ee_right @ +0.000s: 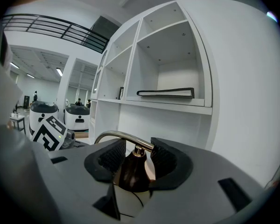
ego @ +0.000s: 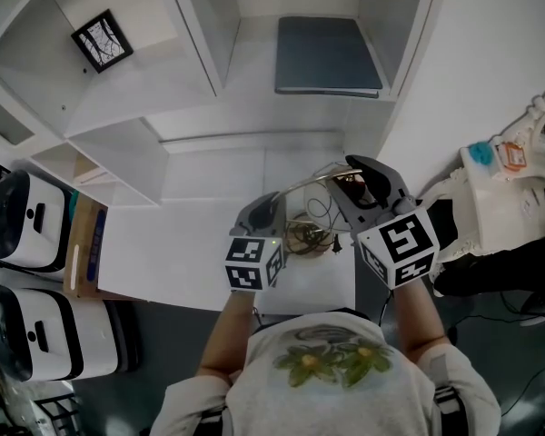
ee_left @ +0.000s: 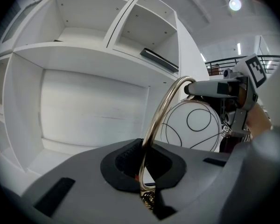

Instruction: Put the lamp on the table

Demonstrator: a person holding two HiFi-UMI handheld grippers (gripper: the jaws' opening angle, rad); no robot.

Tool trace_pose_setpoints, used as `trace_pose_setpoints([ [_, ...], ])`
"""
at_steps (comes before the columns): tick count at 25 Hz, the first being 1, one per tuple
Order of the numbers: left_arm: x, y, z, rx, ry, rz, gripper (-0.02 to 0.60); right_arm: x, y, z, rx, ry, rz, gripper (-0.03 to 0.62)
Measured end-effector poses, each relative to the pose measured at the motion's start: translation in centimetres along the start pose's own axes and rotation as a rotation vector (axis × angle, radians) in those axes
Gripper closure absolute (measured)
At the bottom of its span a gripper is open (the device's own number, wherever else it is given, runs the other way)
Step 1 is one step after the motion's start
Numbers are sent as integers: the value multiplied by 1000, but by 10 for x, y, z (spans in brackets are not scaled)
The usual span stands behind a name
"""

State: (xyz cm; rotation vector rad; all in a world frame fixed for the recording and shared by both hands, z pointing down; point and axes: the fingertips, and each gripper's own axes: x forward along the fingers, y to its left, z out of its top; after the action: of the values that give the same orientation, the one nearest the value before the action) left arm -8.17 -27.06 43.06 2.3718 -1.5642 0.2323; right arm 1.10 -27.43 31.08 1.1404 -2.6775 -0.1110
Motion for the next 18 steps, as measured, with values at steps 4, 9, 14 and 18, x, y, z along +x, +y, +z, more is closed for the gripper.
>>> trace_pose_setpoints([
  [4, 10, 10, 3, -2, 2, 11, 554, 13, -6, 0, 3, 3, 10, 410],
  [9, 21, 20, 7, -3, 5, 23, 554, 28, -14, 0, 8, 4, 16, 410],
  [14, 31, 29, 7, -12, 12, 30, 554, 41, -20, -4, 10, 11, 25, 410],
  [18, 40, 34, 4, -19, 19, 34, 554, 51, -25, -9, 13, 20, 30, 410],
])
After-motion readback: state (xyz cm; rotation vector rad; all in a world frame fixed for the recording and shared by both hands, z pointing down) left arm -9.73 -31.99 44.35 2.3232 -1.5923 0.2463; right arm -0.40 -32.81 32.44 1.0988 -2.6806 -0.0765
